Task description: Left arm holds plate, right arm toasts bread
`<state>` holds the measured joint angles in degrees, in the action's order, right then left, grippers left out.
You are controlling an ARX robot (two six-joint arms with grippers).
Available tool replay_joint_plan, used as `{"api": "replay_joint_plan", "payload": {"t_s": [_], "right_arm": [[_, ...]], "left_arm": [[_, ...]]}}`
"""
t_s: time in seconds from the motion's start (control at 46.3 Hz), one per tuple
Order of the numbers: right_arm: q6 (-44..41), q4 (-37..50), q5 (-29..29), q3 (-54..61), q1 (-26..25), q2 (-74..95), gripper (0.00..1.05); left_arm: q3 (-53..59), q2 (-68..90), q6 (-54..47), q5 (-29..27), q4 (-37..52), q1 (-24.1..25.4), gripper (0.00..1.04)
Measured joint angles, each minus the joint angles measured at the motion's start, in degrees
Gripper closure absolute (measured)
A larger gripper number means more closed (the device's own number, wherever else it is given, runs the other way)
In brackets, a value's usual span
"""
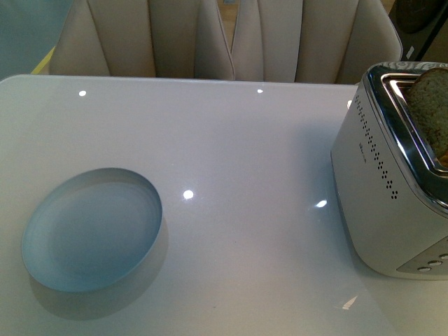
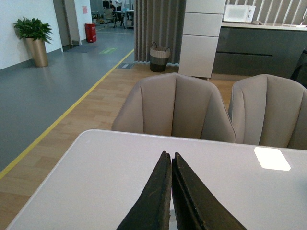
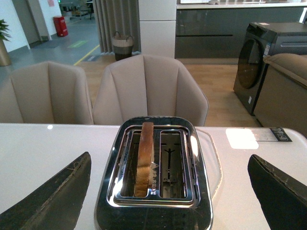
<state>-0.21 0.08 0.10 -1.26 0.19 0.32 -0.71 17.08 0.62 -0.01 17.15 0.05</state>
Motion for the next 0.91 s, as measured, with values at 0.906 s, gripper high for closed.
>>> {"api": "replay_joint_plan", "payload": {"t_s": [0.906], "right_arm": [[0.0,0.0,0.02,0.0,0.0,0.0,0.09]], "left_arm": [[-0.02,-16.72,-0.02,0.0,-17.07,0.0,1.02]]}}
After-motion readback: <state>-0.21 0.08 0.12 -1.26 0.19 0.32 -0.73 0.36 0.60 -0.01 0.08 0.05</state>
